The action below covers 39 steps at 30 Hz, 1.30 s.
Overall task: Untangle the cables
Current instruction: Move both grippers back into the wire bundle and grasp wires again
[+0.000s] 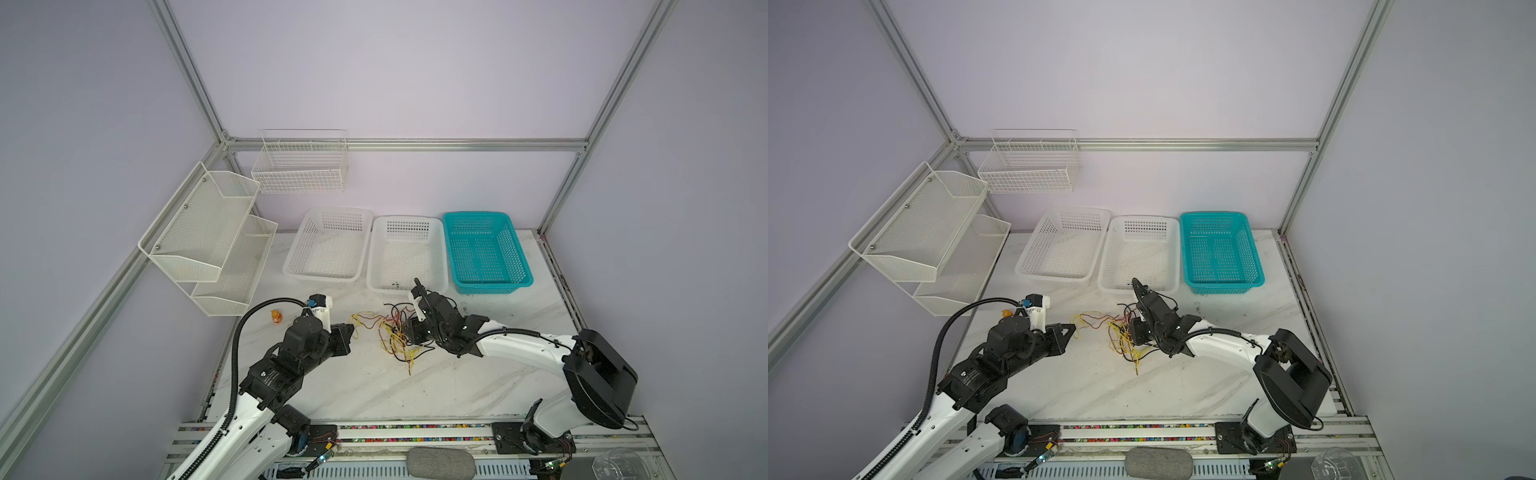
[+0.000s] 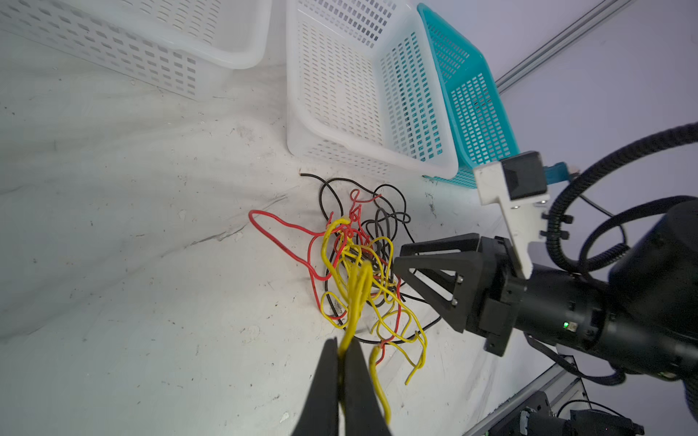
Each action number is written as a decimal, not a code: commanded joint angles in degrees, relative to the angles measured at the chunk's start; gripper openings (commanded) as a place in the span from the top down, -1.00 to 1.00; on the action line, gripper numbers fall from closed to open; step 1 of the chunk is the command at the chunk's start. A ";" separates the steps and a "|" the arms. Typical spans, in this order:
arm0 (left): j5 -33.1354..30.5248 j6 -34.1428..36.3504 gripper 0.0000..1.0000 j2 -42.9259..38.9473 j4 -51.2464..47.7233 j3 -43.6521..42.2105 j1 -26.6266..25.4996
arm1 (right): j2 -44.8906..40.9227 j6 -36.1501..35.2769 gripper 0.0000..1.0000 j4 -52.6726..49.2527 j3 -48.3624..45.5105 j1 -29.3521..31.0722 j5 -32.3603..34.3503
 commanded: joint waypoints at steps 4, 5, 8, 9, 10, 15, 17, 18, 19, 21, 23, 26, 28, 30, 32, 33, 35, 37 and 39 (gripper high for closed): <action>0.36 -0.95 0.94 -1.37 3.81 -3.08 0.19 | 4.70 1.37 0.39 5.57 2.54 0.28 -1.75; 0.52 -1.18 0.70 -1.04 3.80 -3.44 0.20 | 5.28 1.58 0.44 6.13 2.55 0.30 -2.26; 1.09 -1.74 0.21 -0.41 3.65 -3.92 0.26 | 6.40 2.22 0.51 8.28 1.83 0.29 -3.84; 1.34 -1.82 0.12 -0.25 3.58 -3.82 0.19 | 6.58 2.48 0.50 8.82 1.48 0.35 -4.49; 1.62 -2.11 -0.01 -0.20 3.64 -3.69 0.19 | 6.79 2.75 0.50 9.38 1.15 0.39 -5.21; 5.68 -5.38 -0.39 2.24 5.80 -3.65 0.22 | 6.46 3.46 0.42 12.07 -0.93 0.43 -6.27; 8.21 -7.12 -0.44 4.20 8.52 -4.69 0.04 | 6.12 3.63 0.39 12.81 -1.35 0.42 -6.67; 9.28 -8.00 -0.46 5.33 10.27 -5.46 -0.22 | 5.91 3.66 0.36 13.12 -1.56 0.47 -6.76; 9.92 -8.79 -0.47 6.40 11.79 -6.20 -0.57 | 5.83 3.66 0.35 13.18 -1.65 0.43 -6.77; 10.80 -10.35 -0.48 9.07 15.28 -7.80 -1.75 | 4.83 3.66 0.32 13.45 -2.04 0.41 -6.54; 11.09 -11.59 -0.48 12.12 18.08 -9.00 -3.25 | 3.50 3.83 0.31 14.46 -2.86 0.43 -6.40; 10.82 -12.59 -0.48 17.20 21.12 -9.16 -6.03 | 2.68 4.27 0.31 15.44 -3.77 0.43 -6.39; 10.43 -13.39 -0.48 19.67 23.30 -9.42 -7.33 | 2.77 4.52 0.31 15.83 -4.00 0.43 -6.93; 10.52 -14.00 -0.47 22.29 25.83 -9.33 -8.17 | 3.01 5.04 0.31 16.65 -4.68 0.58 -7.27; 10.26 -14.14 -0.47 24.59 26.77 -8.54 -8.74 | 3.12 5.13 0.31 17.05 -4.97 0.68 -7.37; 10.20 -14.14 -0.47 25.54 27.19 -8.09 -8.93 | 3.11 5.21 0.30 17.25 -5.17 0.78 -7.37; 10.06 -14.07 -0.41 26.88 28.27 -7.44 -9.34 | 3.12 5.32 0.31 17.52 -5.62 0.87 -7.20; 10.10 -13.79 -0.21 27.99 28.79 -7.04 -9.61 | 3.11 5.30 0.31 17.39 -5.88 0.91 -6.96; 10.18 -13.36 0.16 29.01 28.80 -6.78 -9.88 | 2.98 5.24 0.31 17.28 -6.24 0.93 -6.63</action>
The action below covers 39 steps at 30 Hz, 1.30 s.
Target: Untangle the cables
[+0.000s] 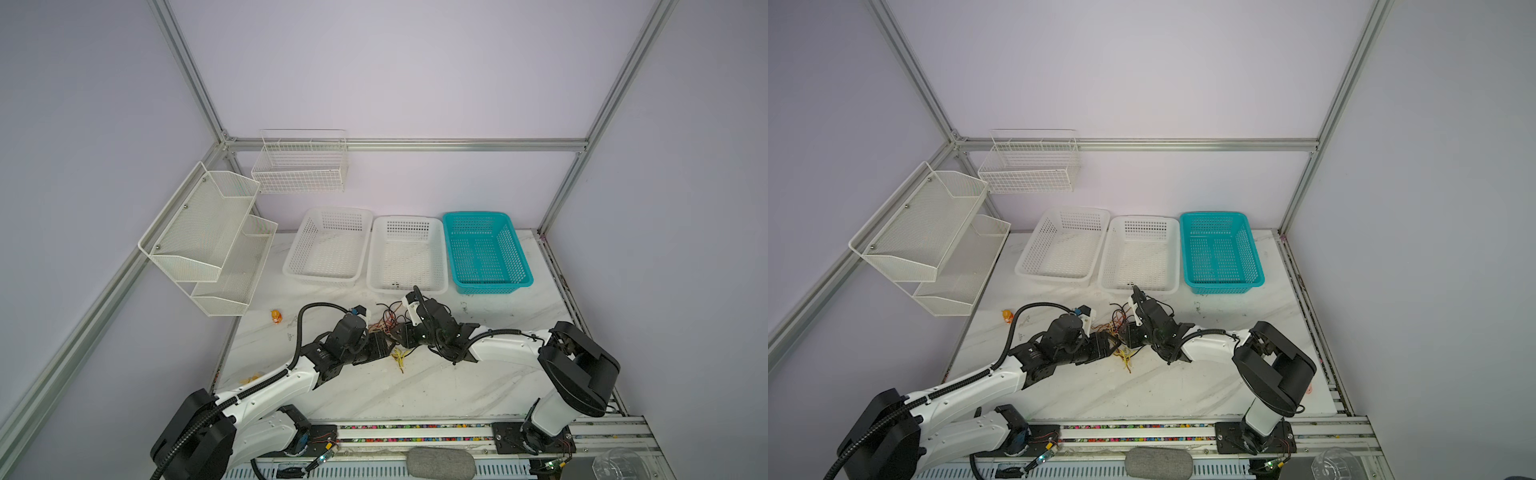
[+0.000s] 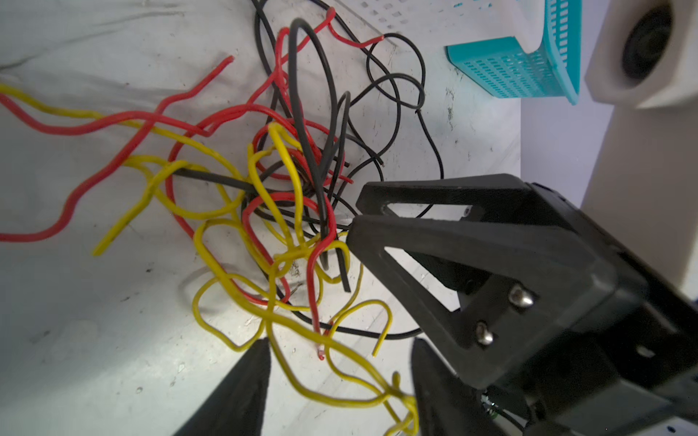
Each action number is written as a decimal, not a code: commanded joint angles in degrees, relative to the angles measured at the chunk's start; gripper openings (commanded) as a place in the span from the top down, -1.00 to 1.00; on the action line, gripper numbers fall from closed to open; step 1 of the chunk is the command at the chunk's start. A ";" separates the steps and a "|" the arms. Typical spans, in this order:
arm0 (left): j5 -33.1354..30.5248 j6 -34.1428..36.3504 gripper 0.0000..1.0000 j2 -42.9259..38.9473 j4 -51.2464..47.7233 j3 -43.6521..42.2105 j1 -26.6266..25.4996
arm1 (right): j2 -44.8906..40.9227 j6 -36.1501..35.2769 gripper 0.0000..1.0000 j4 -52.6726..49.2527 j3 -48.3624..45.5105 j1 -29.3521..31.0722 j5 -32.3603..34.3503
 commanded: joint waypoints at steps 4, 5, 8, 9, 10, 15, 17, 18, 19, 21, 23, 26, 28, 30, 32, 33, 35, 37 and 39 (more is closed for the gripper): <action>0.12 0.35 0.67 0.45 3.44 0.27 -0.48 | -1.07 0.49 0.31 1.88 -1.72 0.41 0.44; -0.09 0.40 0.77 0.11 3.07 0.02 -0.55 | -0.99 0.50 0.32 1.94 -1.85 0.43 0.35; -1.18 1.13 1.00 -1.58 0.56 0.27 -0.50 | -0.62 0.34 0.32 1.82 -1.90 0.39 0.88; -1.63 1.39 1.00 -2.32 -0.36 0.41 -0.50 | -0.45 0.27 0.32 1.80 -1.99 0.41 1.11; -1.98 1.71 1.00 -3.17 -1.25 0.55 -0.49 | -0.29 0.16 0.32 1.88 -2.06 0.38 1.27; -3.92 3.76 1.00 -7.71 -7.09 1.99 -0.48 | -0.93 0.06 0.56 2.33 -3.09 0.42 3.17; -4.47 4.58 1.00 -9.64 -9.40 2.59 -0.51 | -1.89 0.05 0.70 1.86 -3.51 0.42 4.55; -4.78 4.91 1.00 -10.68 -10.42 2.78 -0.51 | -2.61 0.22 0.78 1.28 -3.72 0.37 5.66; -5.00 5.18 1.00 -11.78 -11.39 2.90 -0.52 | -3.48 0.40 0.86 0.98 -4.11 0.37 6.54; -5.37 5.71 1.00 -13.55 -13.39 3.13 -0.39 | -5.38 0.09 1.00 0.06 -4.79 0.35 7.58; -5.64 6.09 1.00 -14.71 -14.99 3.35 -0.38 | -7.79 -0.44 1.00 -1.61 -5.18 0.02 8.18; -4.97 6.37 1.00 -15.47 -15.86 3.46 -0.36 | -12.06 -1.22 1.00 -2.99 -5.75 -0.14 7.07; -4.64 6.38 1.00 -15.61 -15.98 3.52 -0.40 | -13.91 -2.06 0.89 -3.61 -5.30 -0.13 3.85; -4.31 6.29 1.00 -15.45 -15.50 3.64 -0.38 | -14.74 -3.97 0.68 -5.17 -3.81 -0.12 -0.01; -3.85 6.24 1.00 -14.99 -14.84 3.95 -0.39 | -14.71 -2.90 0.51 -4.12 -3.22 -0.09 -4.55; -3.64 6.44 1.00 -14.71 -14.85 4.27 -0.32 | -14.70 -2.34 0.43 -3.36 -3.05 -0.13 -6.53; -3.40 6.51 1.00 -14.19 -14.72 4.71 -0.35 | -16.52 -0.75 0.32 -2.78 -2.71 -0.11 -7.02; -3.10 6.48 1.00 -13.96 -14.38 4.89 -0.38 | -16.51 1.00 0.28 -2.85 -2.26 -0.11 -6.74; -3.00 6.29 1.00 -14.17 -13.84 4.76 -0.43 | -15.36 4.81 0.28 -2.26 -1.73 -0.02 -7.42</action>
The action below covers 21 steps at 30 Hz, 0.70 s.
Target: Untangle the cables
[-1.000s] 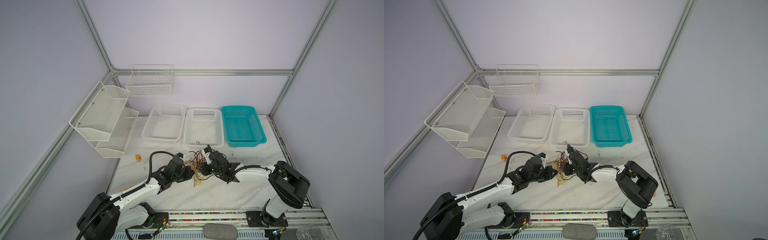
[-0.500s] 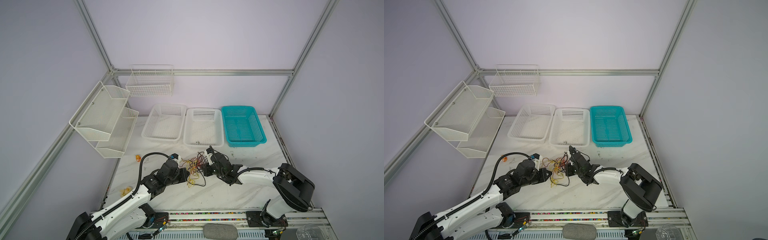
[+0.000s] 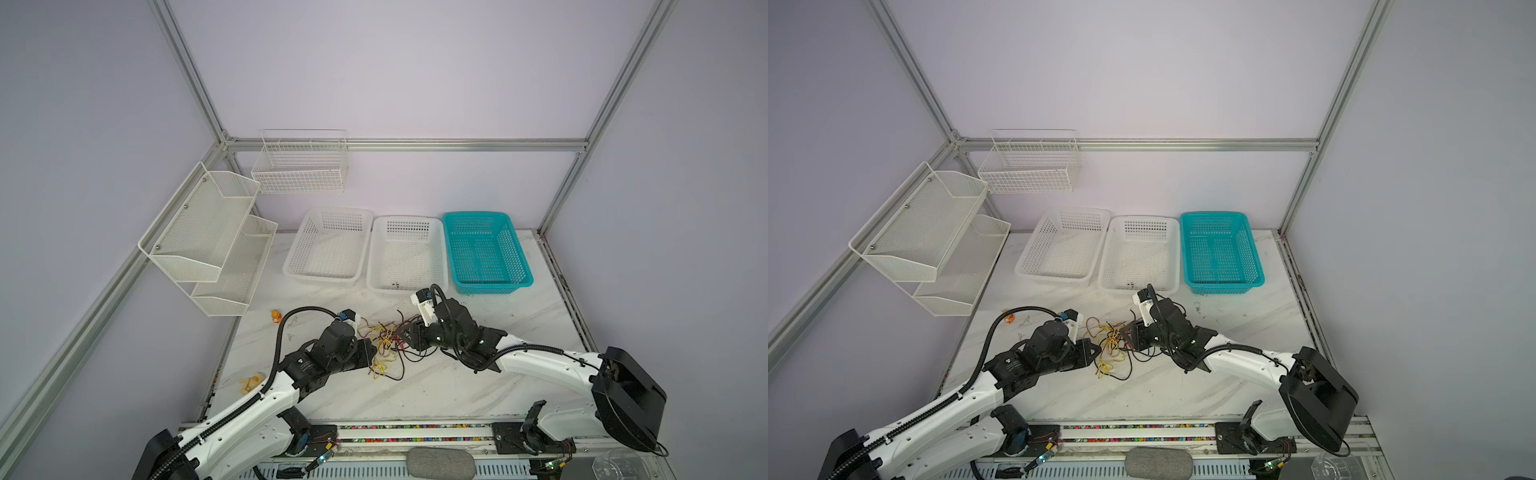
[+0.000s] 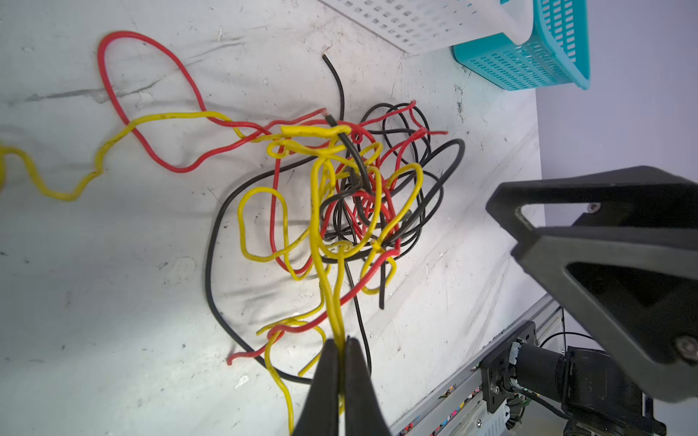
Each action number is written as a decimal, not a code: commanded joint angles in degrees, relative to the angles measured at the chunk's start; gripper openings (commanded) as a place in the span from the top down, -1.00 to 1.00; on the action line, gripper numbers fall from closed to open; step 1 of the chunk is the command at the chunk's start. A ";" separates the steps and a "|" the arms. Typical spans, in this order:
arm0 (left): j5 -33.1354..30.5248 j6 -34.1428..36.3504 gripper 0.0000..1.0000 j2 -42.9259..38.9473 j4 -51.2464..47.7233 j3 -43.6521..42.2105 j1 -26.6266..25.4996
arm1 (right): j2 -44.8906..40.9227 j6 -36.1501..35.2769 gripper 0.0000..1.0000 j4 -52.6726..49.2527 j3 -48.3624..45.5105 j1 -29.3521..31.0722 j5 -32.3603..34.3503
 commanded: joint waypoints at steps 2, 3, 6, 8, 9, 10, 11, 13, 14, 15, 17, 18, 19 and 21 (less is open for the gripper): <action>1.10 1.46 1.00 -0.42 2.13 4.39 -0.38 | 2.64 8.34 0.28 1.42 2.36 0.39 -3.47; 1.18 1.37 1.00 -0.54 2.49 4.31 -0.37 | 3.74 10.21 0.28 1.50 2.43 0.77 -3.01; 1.50 1.29 1.00 -0.49 3.08 4.24 -0.45 | 5.66 12.25 0.28 1.57 2.17 1.22 0.27; 1.58 1.29 1.00 -0.54 3.12 4.24 -0.43 | 6.48 12.66 0.27 0.70 2.45 1.17 2.46; 1.71 1.20 1.00 -0.51 3.17 4.19 -0.39 | 6.70 12.90 0.26 0.03 2.81 1.16 3.64; 1.72 1.19 1.00 -0.63 3.17 4.06 -0.38 | 7.08 13.28 0.25 0.31 2.79 1.17 4.61; 1.72 1.20 1.00 -0.62 3.26 3.94 -0.39 | 7.45 13.56 0.24 1.07 2.64 1.23 4.95; 1.72 1.20 1.00 -0.64 3.66 3.51 -0.45 | 8.56 14.29 0.24 3.32 2.78 1.18 5.51; 1.72 1.20 1.00 -0.54 3.77 3.40 -0.41 | 9.29 13.99 0.24 4.56 3.10 1.16 5.17; 1.79 1.20 1.00 -0.35 3.87 3.40 -0.43 | 10.06 13.89 0.24 5.96 3.43 1.19 4.87; 2.05 1.20 1.00 -0.15 4.02 3.40 -0.45 | 11.63 13.72 0.31 9.27 3.42 1.22 3.73; 2.01 1.26 1.00 -0.27 4.11 3.35 -0.46 | 12.38 13.42 0.35 9.93 3.67 1.16 3.49; 2.02 1.29 1.00 -0.53 4.13 3.10 -0.48 | 12.80 13.23 0.40 9.91 3.98 1.18 3.74; 1.71 1.37 1.00 -1.02 4.38 2.67 -0.46 | 13.77 12.89 0.46 10.44 4.20 1.17 3.54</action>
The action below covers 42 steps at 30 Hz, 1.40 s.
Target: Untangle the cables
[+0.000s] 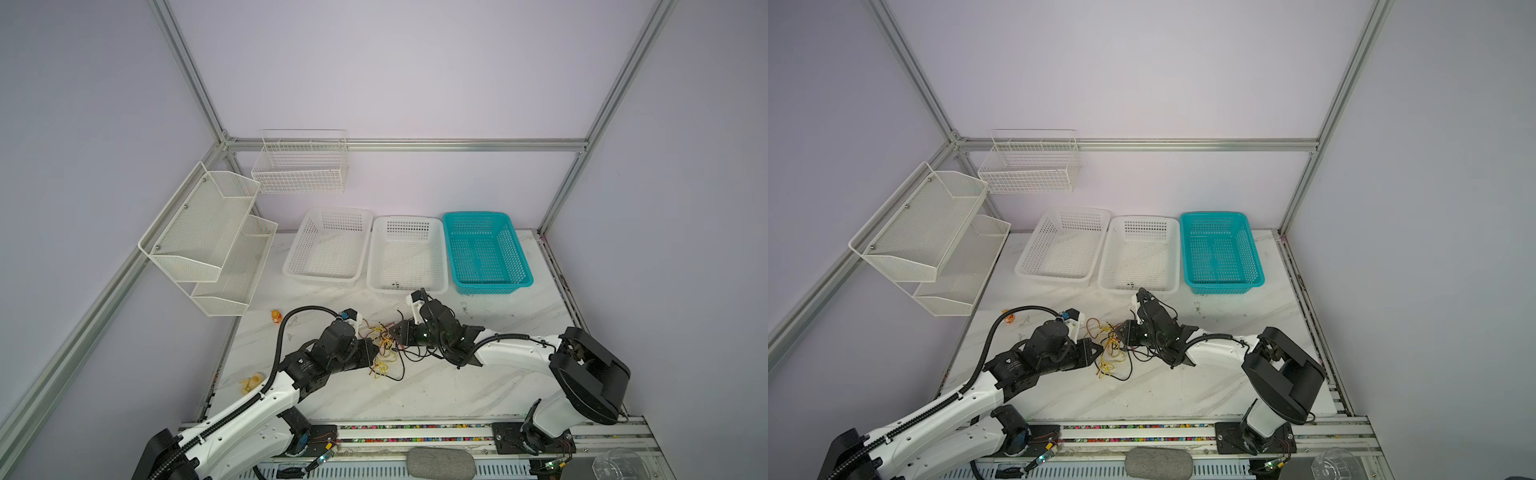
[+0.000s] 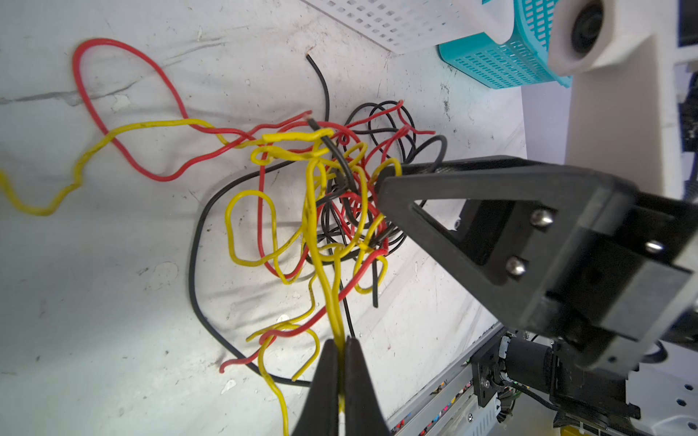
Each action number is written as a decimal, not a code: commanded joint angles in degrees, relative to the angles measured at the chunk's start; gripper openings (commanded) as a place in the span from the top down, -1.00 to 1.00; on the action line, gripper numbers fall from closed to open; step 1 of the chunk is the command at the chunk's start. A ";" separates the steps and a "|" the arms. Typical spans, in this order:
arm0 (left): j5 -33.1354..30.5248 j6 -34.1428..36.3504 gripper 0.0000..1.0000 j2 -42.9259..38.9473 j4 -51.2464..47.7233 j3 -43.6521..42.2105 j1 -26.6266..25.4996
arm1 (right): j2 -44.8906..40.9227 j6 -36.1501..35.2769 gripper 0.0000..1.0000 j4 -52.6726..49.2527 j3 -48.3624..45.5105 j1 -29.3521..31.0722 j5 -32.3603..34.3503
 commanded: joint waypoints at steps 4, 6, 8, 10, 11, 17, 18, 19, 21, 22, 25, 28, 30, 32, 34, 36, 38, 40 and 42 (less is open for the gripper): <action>0.47 1.40 1.00 -1.57 2.98 1.65 -0.15 | 0.89 -0.26 0.71 4.22 1.46 0.23 0.65; 0.40 1.42 1.00 -1.42 2.91 1.16 -0.19 | -0.32 -0.60 0.80 3.97 1.20 0.22 1.34; -0.84 1.42 1.00 -1.71 1.67 0.85 -0.13 | -2.17 -0.86 0.89 1.80 1.36 0.18 2.82; -2.95 1.33 1.00 -2.47 -0.35 0.73 -0.11 | -4.82 -2.62 0.96 -1.52 1.61 0.18 5.37; -4.76 0.72 1.00 -3.29 -1.82 0.97 -0.02 | -6.24 -3.30 1.00 -3.77 1.63 0.19 6.68; -12.29 -1.04 1.00 -12.06 -7.40 2.39 1.11 | -10.86 -6.82 1.00 -11.59 -1.05 -1.43 9.80; -12.82 -0.92 1.00 -12.98 -8.38 3.18 1.31 | -11.21 -6.77 1.00 -11.98 -1.94 -2.14 9.61; -13.24 -0.61 1.00 -13.84 -9.32 4.31 1.53 | -11.62 -6.69 1.00 -11.89 -3.28 -2.86 8.86; -13.19 0.32 1.00 -15.49 -10.34 6.56 1.78 | -12.08 -5.93 1.00 -11.46 -5.51 -4.34 7.59; -13.15 0.79 1.00 -16.13 -10.58 7.66 1.74 | -12.01 -5.86 1.00 -11.20 -6.65 -4.91 7.27; -13.68 3.05 1.00 -17.55 -12.19 12.73 1.82 | -11.38 -5.85 1.00 -10.57 -8.83 -5.95 6.88; -15.29 6.08 1.00 -17.50 -15.76 19.57 1.83 | -10.46 -5.85 1.00 -9.91 -10.50 -6.88 6.74; -16.52 7.99 1.00 -17.07 -17.81 23.91 1.82 | -9.84 -6.16 1.00 -9.51 -11.40 -7.71 6.32; -17.43 9.82 1.00 -16.48 -19.40 27.81 1.83 | -9.50 -6.55 1.00 -8.84 -12.30 -8.58 6.03; -18.22 11.36 1.00 -15.61 -21.05 31.87 1.82 | -8.90 -7.03 1.00 -8.38 -13.04 -9.52 5.78; -18.24 12.59 1.00 -14.81 -21.64 34.65 1.87 | -8.24 -7.36 1.00 -8.01 -13.47 -10.27 5.23; -17.40 13.34 1.00 -13.73 -21.48 36.01 1.83 | -8.03 -8.89 1.00 -7.02 -13.56 -10.59 3.12; -16.07 13.64 1.00 -12.29 -21.29 36.14 1.83 | -9.17 -9.85 1.00 -6.19 -13.57 -10.64 1.75; -14.02 13.25 1.00 -10.75 -20.28 34.26 1.80 | -11.37 -10.32 1.00 -5.80 -13.58 -10.64 1.13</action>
